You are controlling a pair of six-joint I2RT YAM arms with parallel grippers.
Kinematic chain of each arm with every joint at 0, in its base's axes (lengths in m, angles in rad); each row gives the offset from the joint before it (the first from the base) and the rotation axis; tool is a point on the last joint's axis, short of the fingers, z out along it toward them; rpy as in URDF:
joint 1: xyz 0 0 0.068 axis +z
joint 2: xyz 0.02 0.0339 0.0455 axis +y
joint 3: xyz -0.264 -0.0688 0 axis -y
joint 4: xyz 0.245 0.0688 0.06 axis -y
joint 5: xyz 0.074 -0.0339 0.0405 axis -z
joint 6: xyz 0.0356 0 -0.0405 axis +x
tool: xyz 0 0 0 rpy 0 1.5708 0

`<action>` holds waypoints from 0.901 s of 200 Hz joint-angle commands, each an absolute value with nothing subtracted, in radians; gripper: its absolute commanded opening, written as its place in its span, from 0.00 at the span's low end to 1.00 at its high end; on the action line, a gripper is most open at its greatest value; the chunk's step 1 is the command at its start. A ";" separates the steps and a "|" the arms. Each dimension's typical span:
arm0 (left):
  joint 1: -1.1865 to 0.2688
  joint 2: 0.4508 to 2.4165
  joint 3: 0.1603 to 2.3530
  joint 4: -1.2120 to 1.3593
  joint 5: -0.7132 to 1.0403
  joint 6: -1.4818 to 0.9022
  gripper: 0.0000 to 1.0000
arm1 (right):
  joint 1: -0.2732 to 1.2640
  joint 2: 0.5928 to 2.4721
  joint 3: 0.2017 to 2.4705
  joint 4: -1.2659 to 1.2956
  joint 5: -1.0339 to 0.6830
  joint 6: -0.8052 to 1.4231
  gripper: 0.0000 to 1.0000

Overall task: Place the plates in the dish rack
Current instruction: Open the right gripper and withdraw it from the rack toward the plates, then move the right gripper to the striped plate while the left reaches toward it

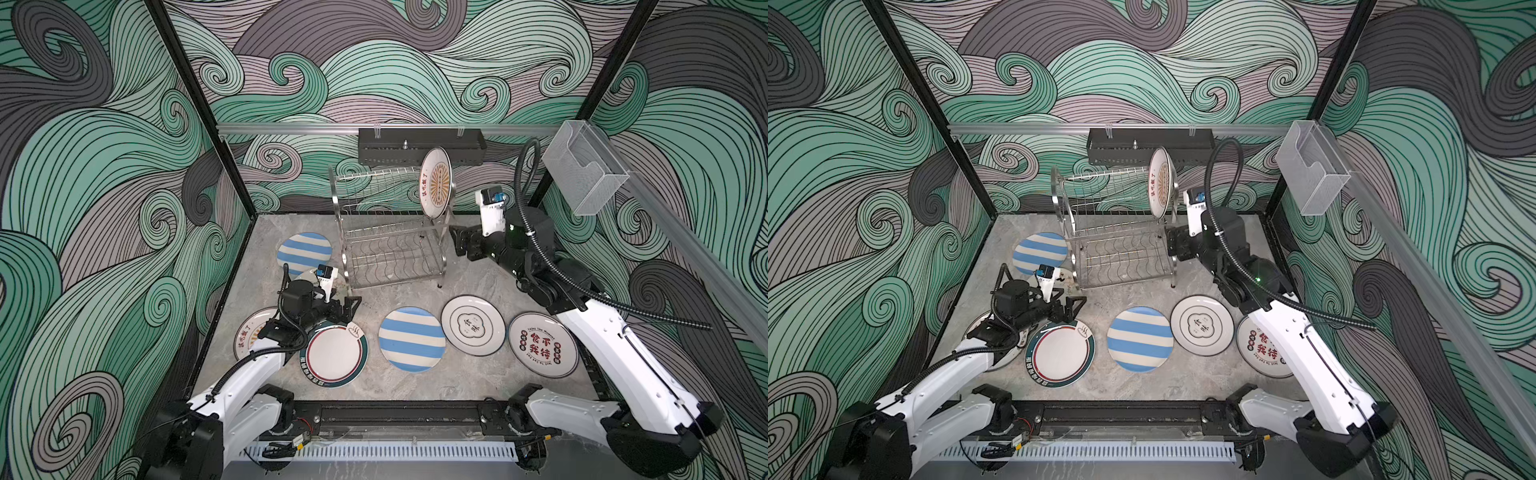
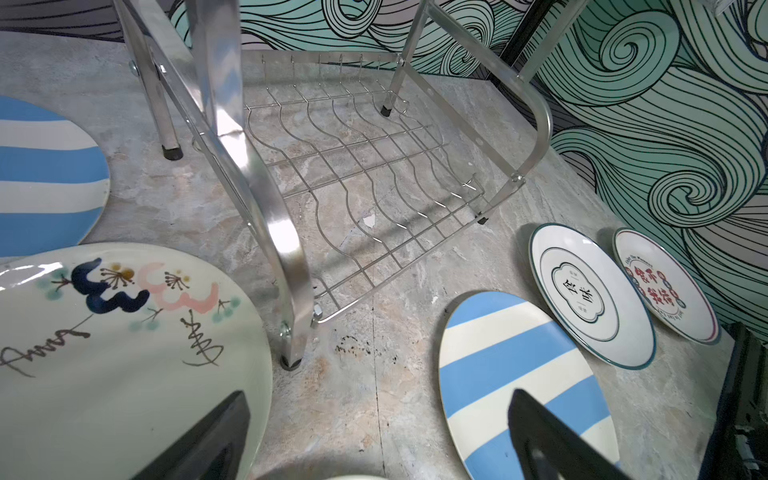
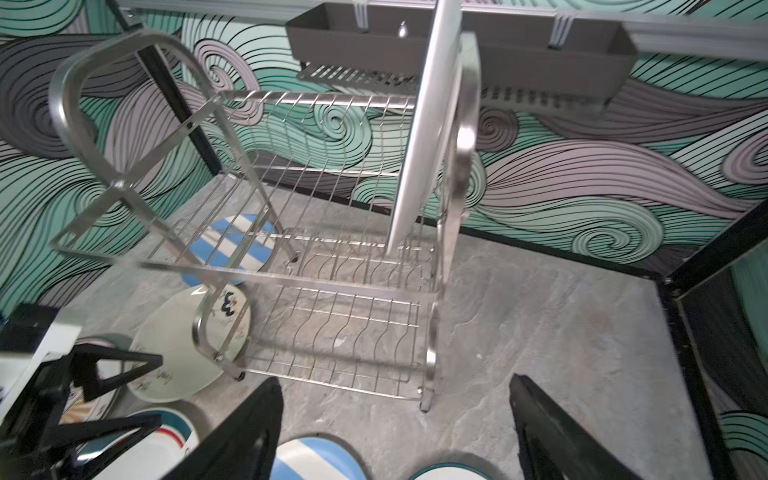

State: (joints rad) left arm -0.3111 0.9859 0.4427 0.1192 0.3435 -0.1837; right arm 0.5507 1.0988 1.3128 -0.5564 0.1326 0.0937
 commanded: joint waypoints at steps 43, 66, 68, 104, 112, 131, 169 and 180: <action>-0.316 0.972 0.463 0.101 0.315 -0.163 0.99 | 0.547 0.893 0.873 -0.482 0.014 0.288 0.84; -0.317 0.982 0.462 0.110 0.322 -0.167 0.99 | 0.546 0.864 0.768 -0.475 0.024 0.354 0.83; -0.316 0.982 0.461 0.112 0.323 -0.167 0.99 | 0.547 0.862 0.760 -0.472 0.026 0.359 0.83; -0.317 1.012 0.455 0.137 0.332 -0.166 0.99 | 0.547 0.864 0.632 -0.393 -0.076 0.466 0.81; -0.316 1.019 0.458 0.136 0.338 -0.166 0.99 | 0.548 0.878 0.611 -0.382 -0.127 0.481 0.79; -0.319 1.025 0.460 0.141 0.364 -0.166 0.99 | 0.549 0.895 0.573 -0.398 -0.211 0.518 0.76; -0.327 1.018 0.459 0.134 0.364 -0.160 0.99 | 0.573 0.860 0.492 -0.411 -0.315 0.626 0.75; -0.328 1.022 0.457 0.135 0.362 -0.154 0.99 | 0.588 0.860 0.477 -0.426 -0.315 0.649 0.75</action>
State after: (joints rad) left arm -0.3180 1.0195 0.4427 0.1268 0.3466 -0.1768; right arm 0.5625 0.8753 0.5079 -0.4213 -0.2386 0.5579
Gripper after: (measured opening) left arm 0.987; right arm 0.750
